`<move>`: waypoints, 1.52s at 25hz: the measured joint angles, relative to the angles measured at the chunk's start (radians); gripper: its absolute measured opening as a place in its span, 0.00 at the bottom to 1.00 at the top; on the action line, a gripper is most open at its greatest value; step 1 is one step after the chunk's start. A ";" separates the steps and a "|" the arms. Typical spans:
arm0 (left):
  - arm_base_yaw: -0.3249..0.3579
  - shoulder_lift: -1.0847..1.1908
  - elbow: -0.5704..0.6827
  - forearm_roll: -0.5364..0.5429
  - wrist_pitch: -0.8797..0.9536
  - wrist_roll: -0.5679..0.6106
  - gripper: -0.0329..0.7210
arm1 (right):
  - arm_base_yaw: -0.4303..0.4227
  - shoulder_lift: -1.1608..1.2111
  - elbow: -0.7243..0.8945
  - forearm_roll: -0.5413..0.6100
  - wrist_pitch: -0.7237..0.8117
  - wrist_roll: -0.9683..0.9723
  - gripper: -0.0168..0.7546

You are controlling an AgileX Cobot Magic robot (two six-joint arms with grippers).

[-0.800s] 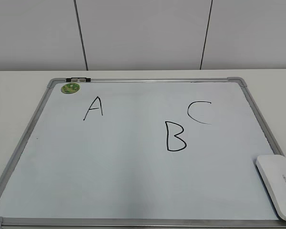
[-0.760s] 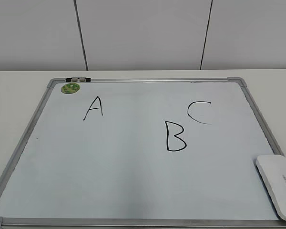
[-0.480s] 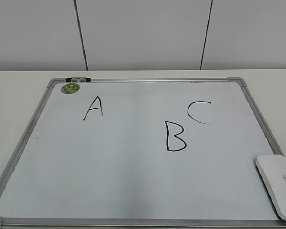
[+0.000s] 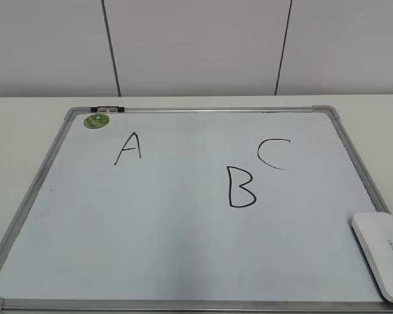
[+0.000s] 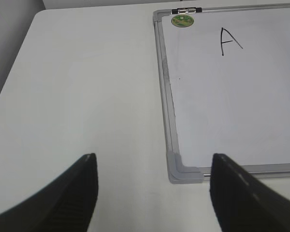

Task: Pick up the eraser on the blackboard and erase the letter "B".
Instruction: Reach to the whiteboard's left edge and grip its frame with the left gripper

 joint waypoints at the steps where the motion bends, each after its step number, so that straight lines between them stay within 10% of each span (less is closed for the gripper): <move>1: 0.000 0.000 0.000 -0.002 -0.002 0.000 0.73 | 0.000 0.000 0.000 0.000 0.000 0.000 0.78; 23: 0.000 0.656 -0.100 -0.049 -0.335 0.000 0.77 | 0.000 0.000 0.000 0.000 0.000 0.000 0.78; 38: 0.000 1.341 -0.557 -0.050 -0.237 0.070 0.77 | 0.000 0.000 0.000 0.000 0.000 0.000 0.78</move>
